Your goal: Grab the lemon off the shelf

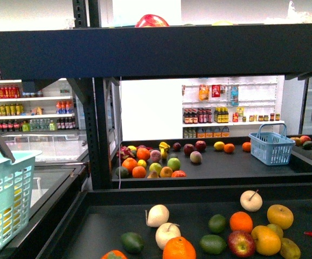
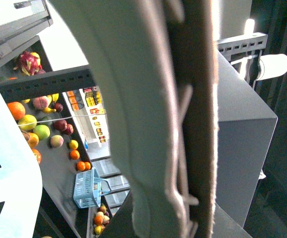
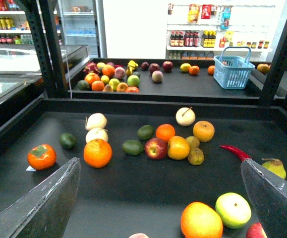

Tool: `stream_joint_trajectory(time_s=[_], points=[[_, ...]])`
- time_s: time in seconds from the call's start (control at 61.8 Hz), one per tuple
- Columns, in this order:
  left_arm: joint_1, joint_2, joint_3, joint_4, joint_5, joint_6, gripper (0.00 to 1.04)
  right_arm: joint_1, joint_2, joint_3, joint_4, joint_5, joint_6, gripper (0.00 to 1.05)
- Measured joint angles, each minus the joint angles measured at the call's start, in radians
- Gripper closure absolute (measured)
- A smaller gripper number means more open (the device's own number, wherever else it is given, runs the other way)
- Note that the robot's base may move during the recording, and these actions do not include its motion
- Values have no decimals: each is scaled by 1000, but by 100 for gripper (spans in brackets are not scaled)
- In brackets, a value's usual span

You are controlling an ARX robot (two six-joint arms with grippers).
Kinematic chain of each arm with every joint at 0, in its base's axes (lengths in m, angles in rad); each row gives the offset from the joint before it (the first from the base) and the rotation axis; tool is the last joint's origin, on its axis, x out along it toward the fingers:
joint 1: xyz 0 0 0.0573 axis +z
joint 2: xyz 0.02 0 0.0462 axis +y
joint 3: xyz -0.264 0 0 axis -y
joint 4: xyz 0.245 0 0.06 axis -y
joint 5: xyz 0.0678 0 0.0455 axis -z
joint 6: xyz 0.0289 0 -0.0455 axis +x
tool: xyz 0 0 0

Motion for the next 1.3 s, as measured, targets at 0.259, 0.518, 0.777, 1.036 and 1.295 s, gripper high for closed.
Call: stream_joint_trajectory(time_s=[0.259, 0.518, 0.777, 1.036, 1.295], points=[[57, 51, -43, 126, 24, -39, 97, 0, 0, 0, 0, 0, 0, 7], [89, 68, -111, 195, 59, -43, 94, 0, 0, 0, 0, 0, 0, 7], [104, 55, -161, 156, 79, 9, 48, 0, 0, 0, 0, 0, 0, 7], [117, -4, -194, -15, 80, 62, 7, 0, 0, 0, 0, 0, 0, 7], [150, -132, -232, -114, 78, 87, 8, 0, 0, 0, 0, 0, 0, 7]])
